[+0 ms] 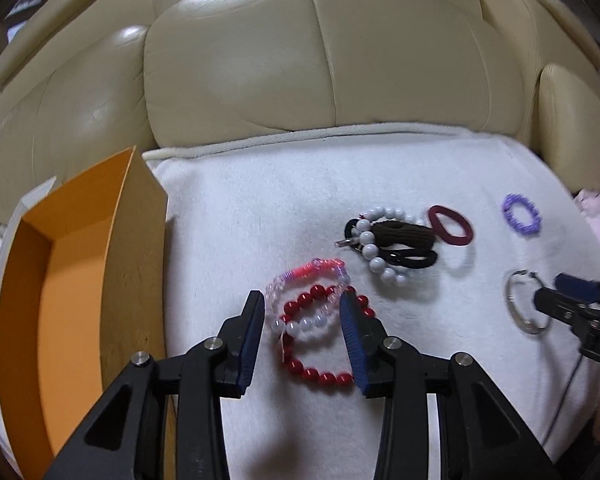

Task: Organize jewelry
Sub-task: 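Grasp the silver bangle with the right tool while the left tool grasps the red bead bracelet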

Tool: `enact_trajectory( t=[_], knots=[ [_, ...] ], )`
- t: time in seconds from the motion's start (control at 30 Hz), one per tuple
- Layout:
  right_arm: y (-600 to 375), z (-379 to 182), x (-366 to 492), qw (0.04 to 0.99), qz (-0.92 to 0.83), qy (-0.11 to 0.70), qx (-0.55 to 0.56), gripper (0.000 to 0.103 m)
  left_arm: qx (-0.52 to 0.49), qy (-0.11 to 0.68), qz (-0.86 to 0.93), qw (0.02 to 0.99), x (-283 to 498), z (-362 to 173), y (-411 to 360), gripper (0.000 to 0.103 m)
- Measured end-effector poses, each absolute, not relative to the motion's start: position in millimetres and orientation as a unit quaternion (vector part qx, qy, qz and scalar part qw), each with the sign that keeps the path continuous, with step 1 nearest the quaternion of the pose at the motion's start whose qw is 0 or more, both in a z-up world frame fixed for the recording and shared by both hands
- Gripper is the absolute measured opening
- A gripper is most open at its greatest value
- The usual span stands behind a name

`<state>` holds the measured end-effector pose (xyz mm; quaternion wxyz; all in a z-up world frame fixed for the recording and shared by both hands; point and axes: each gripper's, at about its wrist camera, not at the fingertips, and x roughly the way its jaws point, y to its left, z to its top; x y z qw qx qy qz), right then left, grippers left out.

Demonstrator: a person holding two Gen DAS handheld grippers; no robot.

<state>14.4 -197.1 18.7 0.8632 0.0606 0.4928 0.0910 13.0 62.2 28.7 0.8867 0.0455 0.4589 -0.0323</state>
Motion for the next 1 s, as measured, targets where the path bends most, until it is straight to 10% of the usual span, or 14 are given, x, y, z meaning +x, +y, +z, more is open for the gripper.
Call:
enact_trajectory(
  t=[0.3,0.63,0.87,1.0],
  knots=[
    [-170,11,5,0.872,0.106,0.477,-0.013,0.072,0.03,0.487,-0.048,0.871,-9,29,60,0.044],
    [-156,3,8,0.881,0.106,0.458,-0.052,0.028,-0.078,0.506,-0.041,0.858,-5,15,77,0.056],
    [-162,3,14,0.876,0.127,0.466,-0.014,0.014,-0.049,0.472,-0.039,0.88,-7,15,76,0.009],
    [-180,7,11,0.869,0.133,0.475,0.027,0.014,-0.053,0.459,-0.073,0.884,-11,22,71,0.009]
  ],
)
